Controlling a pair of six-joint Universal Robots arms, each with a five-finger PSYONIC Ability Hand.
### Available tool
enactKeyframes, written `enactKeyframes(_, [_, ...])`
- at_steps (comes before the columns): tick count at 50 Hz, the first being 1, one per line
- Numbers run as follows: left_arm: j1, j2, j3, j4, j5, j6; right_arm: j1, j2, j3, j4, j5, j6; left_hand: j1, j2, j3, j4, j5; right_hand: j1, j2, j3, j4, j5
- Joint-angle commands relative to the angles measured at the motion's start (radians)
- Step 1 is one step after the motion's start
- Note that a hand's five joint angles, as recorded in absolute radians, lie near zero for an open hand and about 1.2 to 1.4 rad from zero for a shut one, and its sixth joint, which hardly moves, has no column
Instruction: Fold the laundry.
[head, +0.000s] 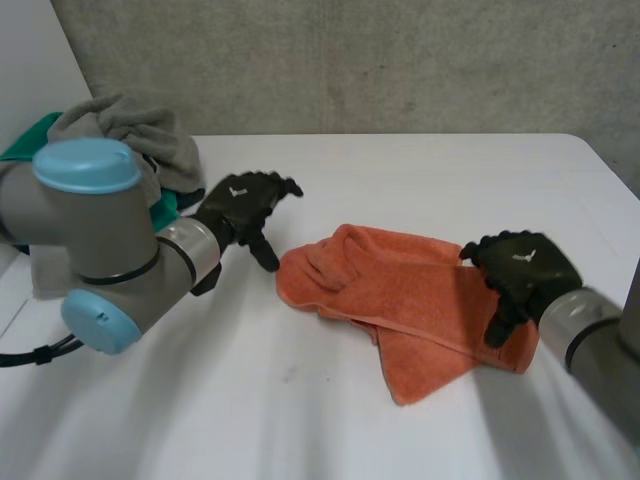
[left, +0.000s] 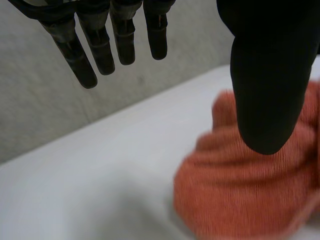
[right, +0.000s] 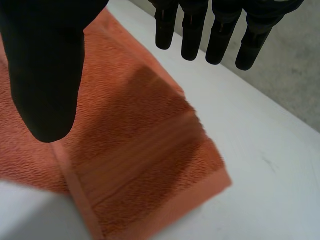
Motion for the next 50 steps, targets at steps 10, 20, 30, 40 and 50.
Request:
enactKeyframes(10, [-0.001, -0.286, 0.239, -0.012, 0.086, 0.243, 0.066, 0.187, 0.056, -0.304, 0.004, 0.003, 0.226, 0.222, 0.223, 0.222, 0.218, 0.277, 0.281, 0.271, 0.273, 0.268])
enactKeyframes(20, [-0.070, -0.254, 0.285, -0.019, 0.022, 0.228, 0.048, 0.123, -0.008, -0.340, 0.046, -0.011, 1.077, 1.074, 1.075, 1.073, 1.069, 1.069, 1.073, 1.064, 1.065, 1.060])
enactKeyframes(30, [-0.078, 0.109, 0.251, -0.011, -0.102, 0.101, 0.048, -0.080, -0.215, -0.084, 0.027, -0.063, 1.077, 1.074, 1.075, 1.073, 1.069, 1.069, 1.073, 1.064, 1.065, 1.060])
enactKeyframes(40, [-0.072, 0.113, 0.047, -0.008, -0.079, 0.052, 0.068, -0.084, -0.335, 0.127, -0.039, -0.041, 0.071, 0.068, 0.068, 0.067, 0.063, 1.069, 1.073, 1.064, 1.065, 1.060])
enactKeyframes(50, [-0.072, -0.085, 0.007, 0.063, -0.099, 0.013, 0.115, -0.204, -0.456, 0.133, -0.056, 0.130, -0.085, -0.088, -0.088, -0.089, -0.093, 1.069, 1.073, 1.064, 1.065, 1.060])
